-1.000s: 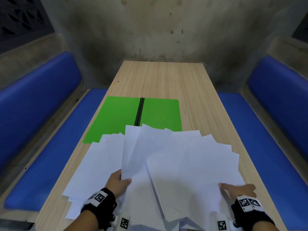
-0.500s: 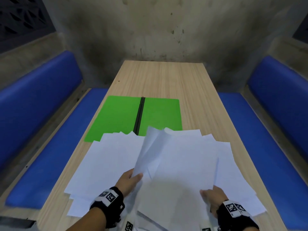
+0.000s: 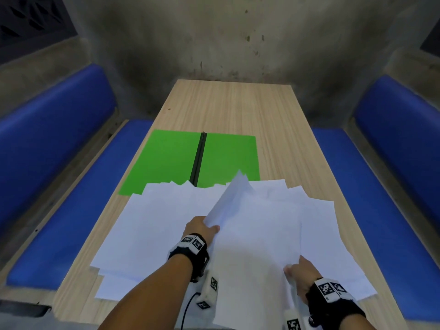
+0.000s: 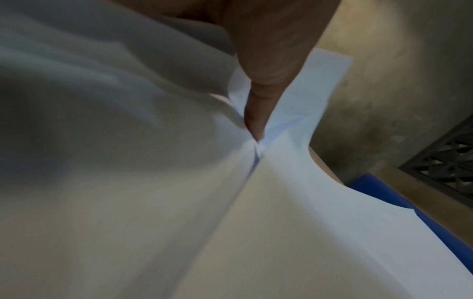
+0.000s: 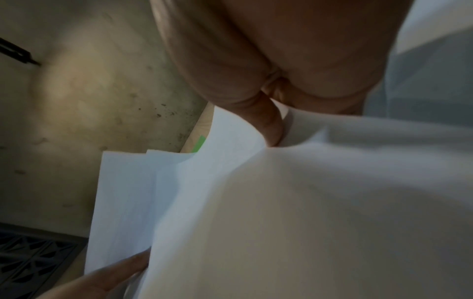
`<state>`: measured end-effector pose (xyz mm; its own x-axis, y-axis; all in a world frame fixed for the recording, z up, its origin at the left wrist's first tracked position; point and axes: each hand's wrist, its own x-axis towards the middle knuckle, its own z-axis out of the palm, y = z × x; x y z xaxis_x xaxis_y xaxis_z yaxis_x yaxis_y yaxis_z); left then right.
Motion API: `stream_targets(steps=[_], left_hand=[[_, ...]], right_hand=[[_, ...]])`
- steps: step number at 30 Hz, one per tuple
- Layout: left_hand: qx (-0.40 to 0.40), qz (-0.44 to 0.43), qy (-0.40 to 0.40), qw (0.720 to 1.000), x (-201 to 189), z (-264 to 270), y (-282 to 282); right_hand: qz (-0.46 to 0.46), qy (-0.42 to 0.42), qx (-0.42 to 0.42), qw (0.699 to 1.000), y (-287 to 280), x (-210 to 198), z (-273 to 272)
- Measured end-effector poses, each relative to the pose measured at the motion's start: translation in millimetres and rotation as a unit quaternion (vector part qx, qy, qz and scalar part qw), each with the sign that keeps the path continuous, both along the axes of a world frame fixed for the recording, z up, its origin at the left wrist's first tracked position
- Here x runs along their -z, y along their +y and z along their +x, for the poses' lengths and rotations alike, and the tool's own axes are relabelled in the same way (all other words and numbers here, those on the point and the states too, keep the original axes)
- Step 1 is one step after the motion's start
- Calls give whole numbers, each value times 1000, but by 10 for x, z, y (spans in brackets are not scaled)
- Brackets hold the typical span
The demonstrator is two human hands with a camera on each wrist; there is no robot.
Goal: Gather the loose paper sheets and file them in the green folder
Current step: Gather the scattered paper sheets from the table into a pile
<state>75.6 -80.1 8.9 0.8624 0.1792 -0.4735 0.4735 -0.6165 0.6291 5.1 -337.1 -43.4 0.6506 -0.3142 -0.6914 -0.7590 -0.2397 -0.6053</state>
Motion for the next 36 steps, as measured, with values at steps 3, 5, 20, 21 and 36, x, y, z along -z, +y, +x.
stream_targets(steps=[3,5,20,21,36], left_hand=[[-12,-24,-24,999,51,-13,-10],[-21,-43,-37,998,62,-40,-10],[-248,-276,-50,927,267,-481,711],[-247,-288,-50,924,272,-506,702],[-148,-161,-134,967,-149,-282,1217]], right_hand=[[7,-12,21,1000,-6,39,4],[15,-13,41,999,-15,74,-14],[217,-83,271,934,6,-100,-247],[231,-85,267,932,53,-110,-197],[199,-187,149,950,-201,-665,204]])
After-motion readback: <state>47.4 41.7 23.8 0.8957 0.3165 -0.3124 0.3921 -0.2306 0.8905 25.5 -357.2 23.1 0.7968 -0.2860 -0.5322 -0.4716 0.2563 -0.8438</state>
